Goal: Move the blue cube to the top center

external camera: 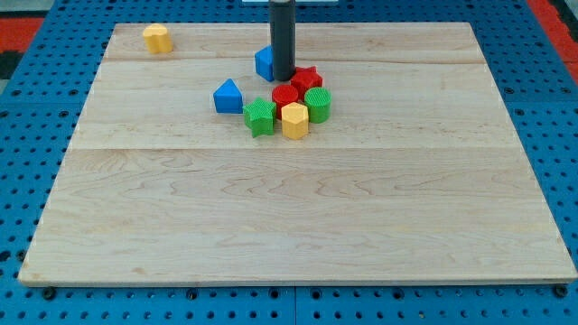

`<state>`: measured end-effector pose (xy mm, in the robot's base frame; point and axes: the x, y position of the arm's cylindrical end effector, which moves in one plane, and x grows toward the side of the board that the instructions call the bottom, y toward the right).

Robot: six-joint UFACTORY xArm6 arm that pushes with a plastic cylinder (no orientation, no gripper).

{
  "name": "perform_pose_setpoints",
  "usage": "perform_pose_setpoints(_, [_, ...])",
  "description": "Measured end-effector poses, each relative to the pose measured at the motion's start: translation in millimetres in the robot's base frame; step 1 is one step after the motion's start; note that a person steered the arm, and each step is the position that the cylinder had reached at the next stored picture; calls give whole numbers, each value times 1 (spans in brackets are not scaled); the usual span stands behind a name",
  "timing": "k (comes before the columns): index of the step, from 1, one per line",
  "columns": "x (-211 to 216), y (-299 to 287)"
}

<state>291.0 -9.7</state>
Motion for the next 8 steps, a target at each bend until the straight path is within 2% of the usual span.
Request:
perform_pose_setpoints(1, [-29,9])
perform_pose_setpoints(2, [12,6])
perform_pose_setpoints(3, [25,-37])
perform_pose_setpoints(4, [-12,-46])
perform_pose_setpoints(5, [-33,-27])
perform_pose_setpoints(6, [-37,-14])
perform_pose_setpoints(7, [-30,-67])
perform_pose_setpoints(8, [-75,-52])
